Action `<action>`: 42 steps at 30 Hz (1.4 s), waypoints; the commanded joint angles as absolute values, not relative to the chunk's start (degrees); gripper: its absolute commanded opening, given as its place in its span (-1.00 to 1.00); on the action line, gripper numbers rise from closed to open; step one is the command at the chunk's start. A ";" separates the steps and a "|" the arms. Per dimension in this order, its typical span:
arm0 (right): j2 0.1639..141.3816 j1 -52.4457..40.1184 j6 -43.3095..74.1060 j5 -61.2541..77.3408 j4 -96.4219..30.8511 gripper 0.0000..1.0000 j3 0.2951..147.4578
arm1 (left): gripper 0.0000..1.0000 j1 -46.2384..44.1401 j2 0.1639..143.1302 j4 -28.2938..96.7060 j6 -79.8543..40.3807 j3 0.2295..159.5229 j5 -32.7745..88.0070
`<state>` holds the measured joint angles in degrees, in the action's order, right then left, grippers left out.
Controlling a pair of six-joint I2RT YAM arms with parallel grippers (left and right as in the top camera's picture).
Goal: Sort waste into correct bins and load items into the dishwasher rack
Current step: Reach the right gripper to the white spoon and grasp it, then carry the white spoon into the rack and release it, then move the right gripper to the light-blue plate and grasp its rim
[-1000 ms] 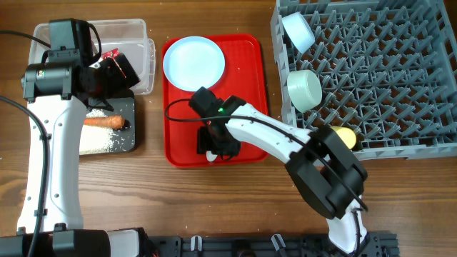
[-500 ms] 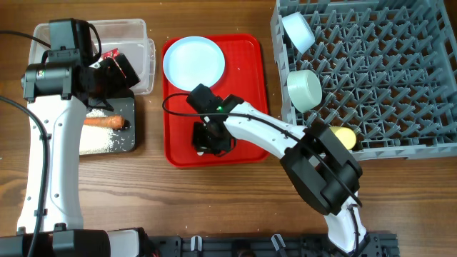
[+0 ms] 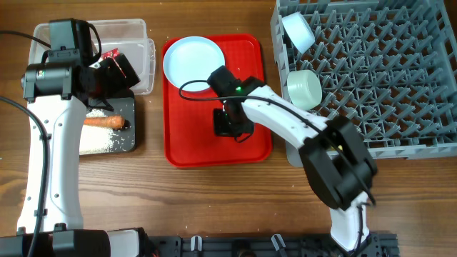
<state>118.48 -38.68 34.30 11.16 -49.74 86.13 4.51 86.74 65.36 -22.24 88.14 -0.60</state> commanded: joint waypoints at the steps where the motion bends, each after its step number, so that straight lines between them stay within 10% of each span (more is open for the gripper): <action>1: 107.11 -38.57 23.86 3.29 -51.81 -0.91 86.78 | 1.00 4.73 87.13 65.21 -22.98 89.06 -1.15; 21: 99.22 4.45 -22.09 5.06 -52.16 -0.91 84.68 | 1.00 4.73 87.13 65.21 -22.98 89.06 -1.15; 25: 103.00 4.49 -20.78 6.02 -53.21 -0.91 84.68 | 1.00 4.73 87.13 65.19 -22.98 89.06 -1.15; 31: 103.00 4.51 -18.72 6.04 -53.25 0.08 84.68 | 1.00 4.73 87.13 65.21 -22.98 89.06 -1.15; 42: 96.79 -0.25 -1.58 21.26 -59.44 0.04 97.49 | 1.00 4.73 87.13 65.19 -22.98 89.06 -1.15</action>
<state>100.62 3.53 -9.47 14.92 -60.99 94.72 4.51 86.78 65.34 -22.24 88.14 -0.60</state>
